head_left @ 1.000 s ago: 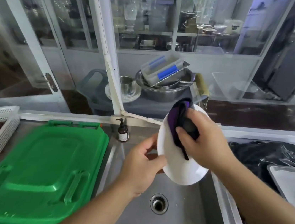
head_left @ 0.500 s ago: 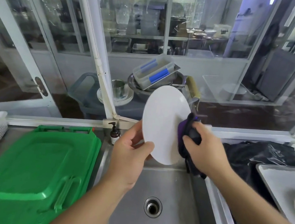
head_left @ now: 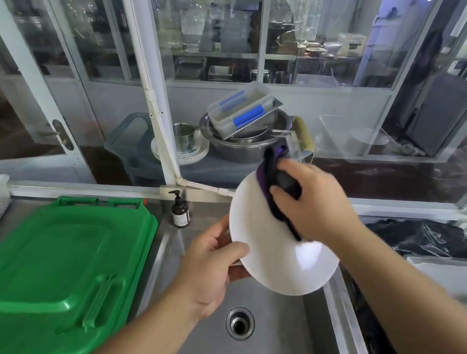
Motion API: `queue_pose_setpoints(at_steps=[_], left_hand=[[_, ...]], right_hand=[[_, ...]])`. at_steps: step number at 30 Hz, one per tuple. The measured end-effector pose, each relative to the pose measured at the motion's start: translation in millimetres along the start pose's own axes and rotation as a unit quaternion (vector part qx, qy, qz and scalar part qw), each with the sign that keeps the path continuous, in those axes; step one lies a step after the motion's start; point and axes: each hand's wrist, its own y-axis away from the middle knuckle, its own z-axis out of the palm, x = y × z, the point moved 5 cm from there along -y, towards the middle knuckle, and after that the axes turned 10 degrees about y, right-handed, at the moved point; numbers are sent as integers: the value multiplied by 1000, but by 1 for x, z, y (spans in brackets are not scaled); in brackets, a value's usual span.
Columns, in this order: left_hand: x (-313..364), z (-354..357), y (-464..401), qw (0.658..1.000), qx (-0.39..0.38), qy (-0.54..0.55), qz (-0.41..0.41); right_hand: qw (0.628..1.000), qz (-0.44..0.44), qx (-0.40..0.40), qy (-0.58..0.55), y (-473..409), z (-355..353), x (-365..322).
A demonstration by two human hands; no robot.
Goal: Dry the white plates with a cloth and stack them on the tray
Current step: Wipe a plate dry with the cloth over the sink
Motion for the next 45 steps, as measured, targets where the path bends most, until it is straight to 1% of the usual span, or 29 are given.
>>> queue_pose_setpoints(at_steps=[2, 7, 10, 12, 15, 19, 22, 25, 28, 31, 33, 36, 40, 42, 45], left_hand=[[2, -1, 0, 1000, 2, 26, 2], [14, -5, -4, 997, 28, 49, 47], [20, -8, -8, 996, 46, 37, 73], [22, -10, -10, 995, 58, 30, 76], [21, -10, -12, 995, 63, 27, 70], [14, -9, -15, 997, 60, 18, 47], [8, -7, -14, 998, 57, 22, 21], [5, -4, -13, 999, 37, 5, 7], [0, 2, -9, 1000, 10, -24, -12], [-6, 8, -5, 999, -7, -33, -30], [-7, 10, -4, 999, -14, -29, -28], [-3, 8, -5, 1000, -12, -4, -19], [5, 4, -7, 1000, -15, 20, 5], [7, 4, -7, 1000, -10, 25, 13], [7, 1, -6, 999, 2, 24, 21]], right_hand=[[999, 32, 8, 22, -11, -7, 17], [994, 82, -18, 68, -1, 1, 42], [992, 98, -47, 61, 21, 15, 42], [992, 98, -60, 45, 37, 25, 37], [994, 88, -66, 25, 60, 36, 23], [994, 37, -79, -59, 77, 43, -4], [990, 19, -94, -99, 76, 43, -11], [988, -1, -91, -122, 65, 38, -15], [991, -38, -62, -116, 44, 28, -21], [997, -52, 0, -64, 18, 16, -22], [998, -35, 29, -37, 1, 9, -19], [998, -4, 43, -37, -18, 3, -3], [995, 91, 46, 7, -22, -1, 31], [988, 149, 22, 23, -18, 1, 46], [975, 217, -33, 33, -9, 4, 63]])
